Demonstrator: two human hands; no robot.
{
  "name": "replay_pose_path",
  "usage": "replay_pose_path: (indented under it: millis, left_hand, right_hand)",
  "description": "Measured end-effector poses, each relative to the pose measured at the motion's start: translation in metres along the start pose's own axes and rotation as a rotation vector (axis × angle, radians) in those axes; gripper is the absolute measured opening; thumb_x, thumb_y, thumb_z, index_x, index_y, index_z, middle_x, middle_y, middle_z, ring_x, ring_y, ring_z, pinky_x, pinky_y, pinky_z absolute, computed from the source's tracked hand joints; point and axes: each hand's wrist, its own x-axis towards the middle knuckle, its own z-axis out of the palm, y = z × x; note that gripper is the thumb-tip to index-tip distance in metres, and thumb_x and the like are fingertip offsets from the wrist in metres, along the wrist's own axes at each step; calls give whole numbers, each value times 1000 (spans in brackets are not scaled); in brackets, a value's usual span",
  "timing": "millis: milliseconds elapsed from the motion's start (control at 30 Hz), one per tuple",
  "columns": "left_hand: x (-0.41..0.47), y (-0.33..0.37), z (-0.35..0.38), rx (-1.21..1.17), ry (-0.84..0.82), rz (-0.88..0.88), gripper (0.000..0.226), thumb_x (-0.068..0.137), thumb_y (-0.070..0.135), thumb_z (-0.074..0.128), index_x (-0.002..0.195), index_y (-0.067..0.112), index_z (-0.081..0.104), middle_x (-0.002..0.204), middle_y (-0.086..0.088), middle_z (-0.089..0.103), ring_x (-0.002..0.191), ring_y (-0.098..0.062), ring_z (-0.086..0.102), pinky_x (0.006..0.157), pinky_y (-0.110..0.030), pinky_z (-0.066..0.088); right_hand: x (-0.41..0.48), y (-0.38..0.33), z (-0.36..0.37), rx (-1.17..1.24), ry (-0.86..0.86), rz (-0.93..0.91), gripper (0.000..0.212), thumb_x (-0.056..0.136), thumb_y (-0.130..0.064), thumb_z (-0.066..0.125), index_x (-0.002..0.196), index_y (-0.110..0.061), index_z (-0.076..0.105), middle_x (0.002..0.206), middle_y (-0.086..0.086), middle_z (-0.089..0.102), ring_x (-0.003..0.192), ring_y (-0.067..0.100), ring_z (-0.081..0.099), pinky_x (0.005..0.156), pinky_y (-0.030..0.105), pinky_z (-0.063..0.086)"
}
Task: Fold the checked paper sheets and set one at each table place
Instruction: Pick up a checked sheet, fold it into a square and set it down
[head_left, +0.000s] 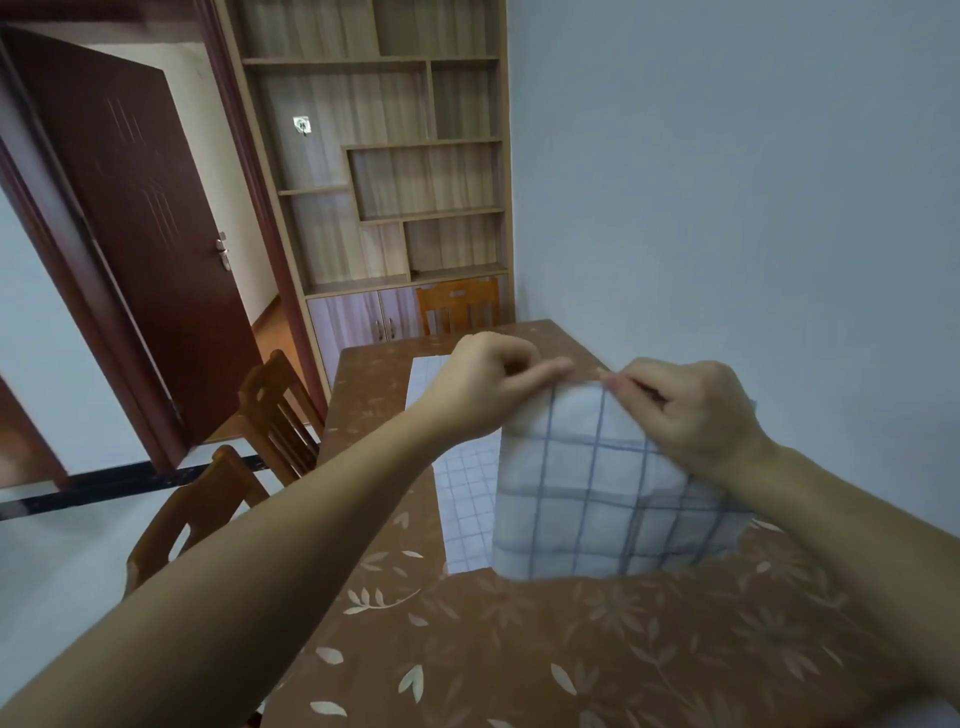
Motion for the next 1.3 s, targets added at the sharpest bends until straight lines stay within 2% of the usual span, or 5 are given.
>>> replay_pose_path:
  millis: [133,333,467,867,1300]
  left_hand:
    - [-2,9,22,-432,151,-262,44,96,37,57,68,2,61,61,8,52,57,-4,47,62,-20,41]
    - [4,15,40,-294,109,-178,43,92,42,62,77,3,69,74,-16,69,68,-29,64,62,-42,52]
    - [7,27,45,-198,-64,-51,55,84,56,58,63,6,62,53,3,43,52,-9,35,52,-33,32]
    - [9,31,35,-124,-142,-6,42,87,38,70,55,18,54,51,9,37,48,-7,32,50,-29,26]
    - [11,19,20,2,-27,42,54,93,43,59,67,-5,61,60,-20,53,56,-27,46,54,-41,38]
  right_hand:
    - [5,2,-6,65,68,211,44,95,-37,50,58,-15,48,47,-4,29,41,24,32,42,33,32]
    - [3,3,-19,228,-53,440,39,88,-53,46,59,-27,46,47,-2,37,47,12,37,50,31,34]
    - [22,-6,-24,413,-240,457,30,79,-54,59,82,-26,68,62,0,63,57,10,52,56,22,40]
    - [19,-2,-28,513,-254,527,30,89,-31,68,61,-20,66,57,10,59,56,11,51,59,26,41]
    - [9,7,-30,175,146,359,36,97,-30,54,67,-9,54,46,3,37,56,30,40,47,29,30]
